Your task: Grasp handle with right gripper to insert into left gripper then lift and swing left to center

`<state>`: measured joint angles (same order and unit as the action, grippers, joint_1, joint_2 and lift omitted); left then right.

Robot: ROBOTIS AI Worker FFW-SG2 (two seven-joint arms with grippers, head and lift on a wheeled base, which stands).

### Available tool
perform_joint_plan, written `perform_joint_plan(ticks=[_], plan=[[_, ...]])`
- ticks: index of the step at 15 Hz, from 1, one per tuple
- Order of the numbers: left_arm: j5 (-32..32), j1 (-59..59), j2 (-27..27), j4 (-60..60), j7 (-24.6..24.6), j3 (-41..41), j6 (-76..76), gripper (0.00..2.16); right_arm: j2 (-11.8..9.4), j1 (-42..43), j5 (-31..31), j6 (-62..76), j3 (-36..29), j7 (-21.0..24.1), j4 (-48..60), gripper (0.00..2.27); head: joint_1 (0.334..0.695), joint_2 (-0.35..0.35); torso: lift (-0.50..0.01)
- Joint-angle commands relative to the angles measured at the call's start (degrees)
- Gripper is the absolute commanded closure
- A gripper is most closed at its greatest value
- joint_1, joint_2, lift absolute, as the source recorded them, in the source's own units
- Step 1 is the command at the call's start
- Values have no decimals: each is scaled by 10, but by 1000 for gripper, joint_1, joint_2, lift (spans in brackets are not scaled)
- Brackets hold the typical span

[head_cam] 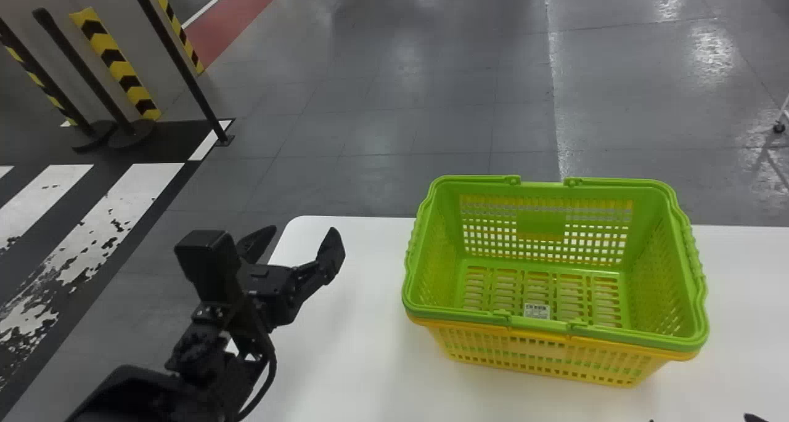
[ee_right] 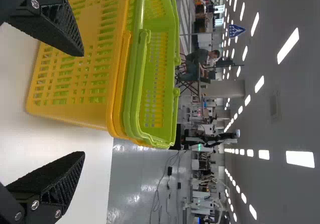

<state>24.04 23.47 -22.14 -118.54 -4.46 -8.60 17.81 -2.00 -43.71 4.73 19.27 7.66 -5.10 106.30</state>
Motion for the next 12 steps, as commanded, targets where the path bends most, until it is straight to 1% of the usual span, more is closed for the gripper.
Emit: perform_joint_plan(ticks=[1, 3, 5, 6, 9, 10, 12], plan=[[34, -53, 0, 0, 27, -19, 101, 93, 0, -2, 3, -6, 3, 0, 3, 100, 695, 299, -93], [80, -98, 0, 5, 66, -33, 182, 93, 1, -5, 6, -8, 4, 0, 6, 100, 695, 293, -93], [95, -143, 4, 17, 90, -32, 256, 97, 1, -8, 9, -13, 6, 0, 9, 100, 695, 282, -93], [102, -169, 6, 31, 104, -30, 289, 100, 1, -9, 10, -15, 7, 0, 12, 100, 695, 265, -93], [133, -230, 7, 76, 155, -28, 387, 124, 1, -16, 11, -15, 6, 0, 16, 103, 695, 239, -93], [146, -242, 9, 89, 161, -27, 409, 124, 1, -17, 11, -15, 5, 0, 17, 103, 695, 219, -93], [157, -264, 9, 121, 183, -26, 433, 124, 1, -18, 11, -15, 4, 0, 18, 103, 695, 203, -93]])
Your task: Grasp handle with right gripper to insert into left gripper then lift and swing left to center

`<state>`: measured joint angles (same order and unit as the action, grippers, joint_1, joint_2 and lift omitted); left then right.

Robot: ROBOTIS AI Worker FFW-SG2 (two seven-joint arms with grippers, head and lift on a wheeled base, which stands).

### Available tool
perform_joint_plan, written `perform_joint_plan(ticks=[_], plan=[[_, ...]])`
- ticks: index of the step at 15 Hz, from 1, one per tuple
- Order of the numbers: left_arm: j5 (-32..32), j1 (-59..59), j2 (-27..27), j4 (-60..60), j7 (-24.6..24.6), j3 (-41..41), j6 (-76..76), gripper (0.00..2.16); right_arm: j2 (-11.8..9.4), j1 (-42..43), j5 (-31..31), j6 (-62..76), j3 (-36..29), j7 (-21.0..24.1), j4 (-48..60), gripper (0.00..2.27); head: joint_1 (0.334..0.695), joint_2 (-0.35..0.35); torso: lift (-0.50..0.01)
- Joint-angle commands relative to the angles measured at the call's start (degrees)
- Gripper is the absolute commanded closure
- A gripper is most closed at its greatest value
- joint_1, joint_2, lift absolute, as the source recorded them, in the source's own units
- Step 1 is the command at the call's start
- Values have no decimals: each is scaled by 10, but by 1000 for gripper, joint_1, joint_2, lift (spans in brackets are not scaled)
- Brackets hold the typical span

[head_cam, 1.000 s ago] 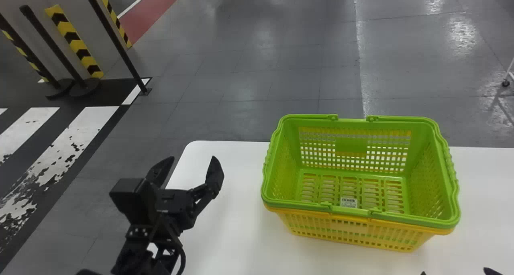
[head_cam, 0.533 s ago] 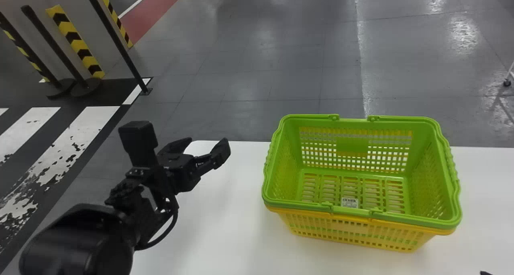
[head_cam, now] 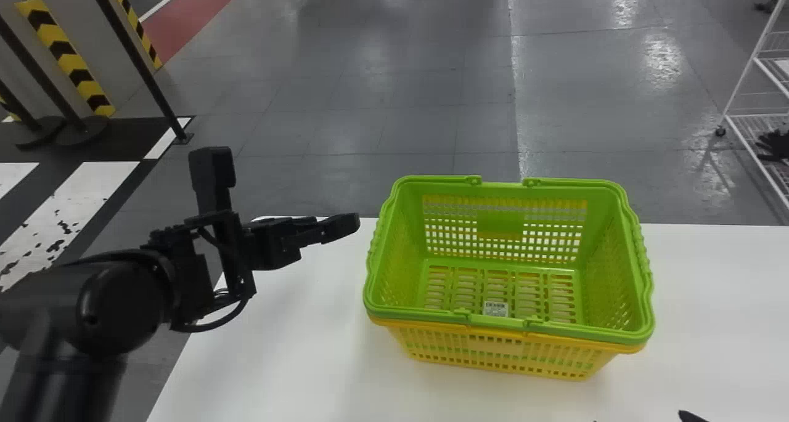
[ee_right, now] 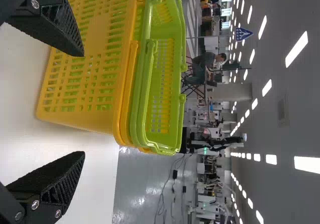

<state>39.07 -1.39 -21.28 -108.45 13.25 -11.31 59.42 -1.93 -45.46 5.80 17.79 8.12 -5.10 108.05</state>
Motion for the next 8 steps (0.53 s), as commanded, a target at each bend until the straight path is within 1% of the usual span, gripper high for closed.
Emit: perform_joint_plan(ticks=[1, 2, 6, 8], plan=[[7, -22, 0, 32, 12, 5, 17, 124, 0, -1, 0, 0, 0, 0, 1, 103, 695, 195, -93], [7, -28, 1, 44, 14, 6, 28, 124, 0, -1, 0, 0, 0, 0, 1, 103, 695, 190, -93], [52, -52, 2, 74, 22, 7, 79, 140, 1, -1, 0, 0, -2, 0, 1, 103, 695, 176, -93], [57, -61, 8, 79, 22, 11, 98, 140, 1, -1, 0, 0, -2, 0, 1, 103, 695, 160, -93]])
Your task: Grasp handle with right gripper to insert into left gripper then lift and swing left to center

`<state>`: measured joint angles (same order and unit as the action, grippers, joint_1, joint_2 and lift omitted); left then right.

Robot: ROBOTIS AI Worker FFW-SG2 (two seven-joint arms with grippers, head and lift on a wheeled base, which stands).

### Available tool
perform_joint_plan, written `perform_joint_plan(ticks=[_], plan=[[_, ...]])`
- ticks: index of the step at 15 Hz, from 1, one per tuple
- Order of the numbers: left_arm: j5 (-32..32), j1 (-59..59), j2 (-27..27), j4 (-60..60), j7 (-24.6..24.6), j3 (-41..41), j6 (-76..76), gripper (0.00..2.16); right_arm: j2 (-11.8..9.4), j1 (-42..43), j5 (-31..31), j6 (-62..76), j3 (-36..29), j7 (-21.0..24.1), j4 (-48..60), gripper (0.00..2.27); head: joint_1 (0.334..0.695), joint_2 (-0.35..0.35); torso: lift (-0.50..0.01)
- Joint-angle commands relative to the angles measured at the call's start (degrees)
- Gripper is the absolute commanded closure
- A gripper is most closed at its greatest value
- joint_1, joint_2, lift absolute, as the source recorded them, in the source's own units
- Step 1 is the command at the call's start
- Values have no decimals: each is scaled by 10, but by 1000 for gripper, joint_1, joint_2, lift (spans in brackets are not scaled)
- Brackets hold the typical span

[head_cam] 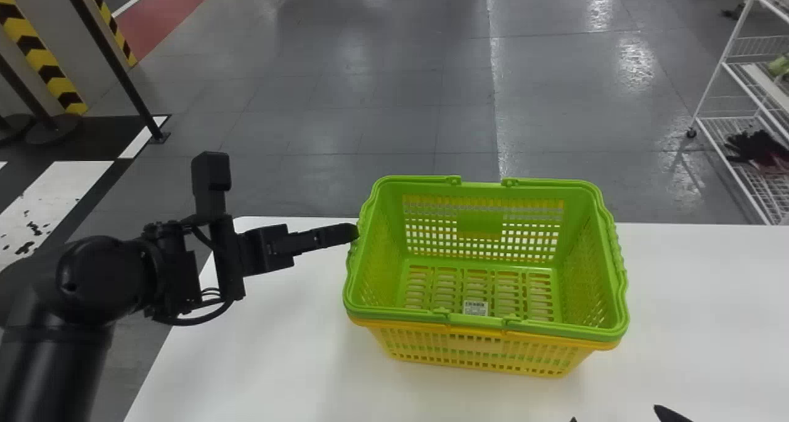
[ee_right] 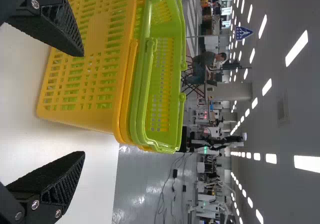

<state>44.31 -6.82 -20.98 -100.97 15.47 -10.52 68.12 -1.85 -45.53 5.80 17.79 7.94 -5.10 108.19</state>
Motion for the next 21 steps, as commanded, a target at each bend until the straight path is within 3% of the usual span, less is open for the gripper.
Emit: perform_joint_plan(ticks=[1, 8, 21], plan=[[5, -7, 9, 7, 1, 3, 16, 140, 0, 0, 0, -4, 0, 0, -1, 103, 695, 154, -93], [12, -19, 19, 7, 1, 15, 16, 147, 1, 0, 0, -12, -3, 1, -2, 103, 695, 117, -93], [130, -38, 18, -8, -3, 3, 76, 151, 3, 0, 0, -23, -6, 2, -1, 107, 695, 62, -93]])
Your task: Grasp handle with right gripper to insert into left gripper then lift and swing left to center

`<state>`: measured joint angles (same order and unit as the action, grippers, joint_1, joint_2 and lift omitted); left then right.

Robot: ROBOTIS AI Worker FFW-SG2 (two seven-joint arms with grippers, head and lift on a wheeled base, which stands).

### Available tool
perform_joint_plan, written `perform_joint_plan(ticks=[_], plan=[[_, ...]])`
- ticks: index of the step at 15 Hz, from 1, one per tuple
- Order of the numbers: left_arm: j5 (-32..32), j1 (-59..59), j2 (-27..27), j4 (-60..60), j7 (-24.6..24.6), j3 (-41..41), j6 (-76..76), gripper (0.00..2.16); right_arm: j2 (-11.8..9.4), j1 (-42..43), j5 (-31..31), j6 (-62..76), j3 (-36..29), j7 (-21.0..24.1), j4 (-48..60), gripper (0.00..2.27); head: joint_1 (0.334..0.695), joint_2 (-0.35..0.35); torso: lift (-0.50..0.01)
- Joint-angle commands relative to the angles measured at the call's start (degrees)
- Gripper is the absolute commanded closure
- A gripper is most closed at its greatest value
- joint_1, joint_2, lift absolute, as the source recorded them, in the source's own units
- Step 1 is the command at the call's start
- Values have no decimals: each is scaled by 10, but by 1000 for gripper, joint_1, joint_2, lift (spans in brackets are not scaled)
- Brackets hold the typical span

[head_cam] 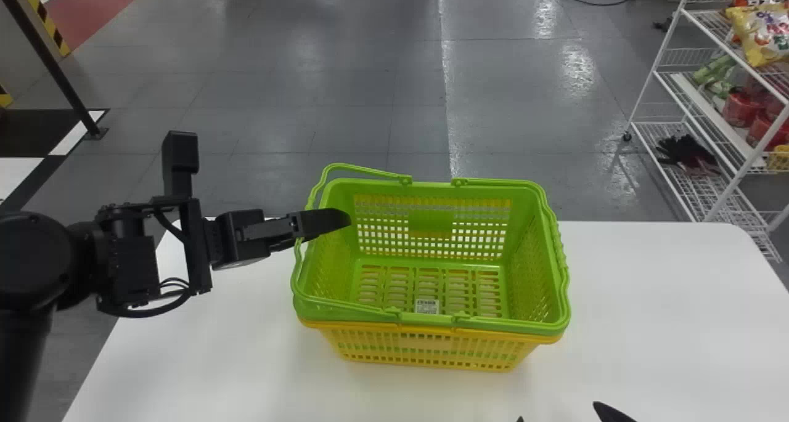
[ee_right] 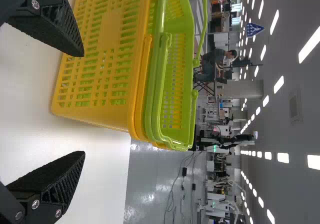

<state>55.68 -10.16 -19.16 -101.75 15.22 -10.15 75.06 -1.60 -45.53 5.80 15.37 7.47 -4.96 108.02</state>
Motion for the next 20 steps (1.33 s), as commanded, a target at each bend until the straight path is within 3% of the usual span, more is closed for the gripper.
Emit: perform_joint_plan(ticks=[1, 8, 15, 20], plan=[[23, -11, 0, 1, 0, 0, 15, 151, 1, 1, 0, 1, -5, 0, 3, 107, 695, 58, -93], [75, -107, -4, 128, 31, 42, 70, 151, 2, -1, 0, -2, -16, 2, 16, 117, 695, 7, -93], [92, -219, -24, 241, 68, 101, 123, 151, 5, -4, 0, -16, -43, 2, 44, 120, 695, -61, -93], [96, -254, -27, 263, 68, 136, 130, 151, 5, 21, -1, -41, -66, 6, 74, 120, 695, -93, -93]])
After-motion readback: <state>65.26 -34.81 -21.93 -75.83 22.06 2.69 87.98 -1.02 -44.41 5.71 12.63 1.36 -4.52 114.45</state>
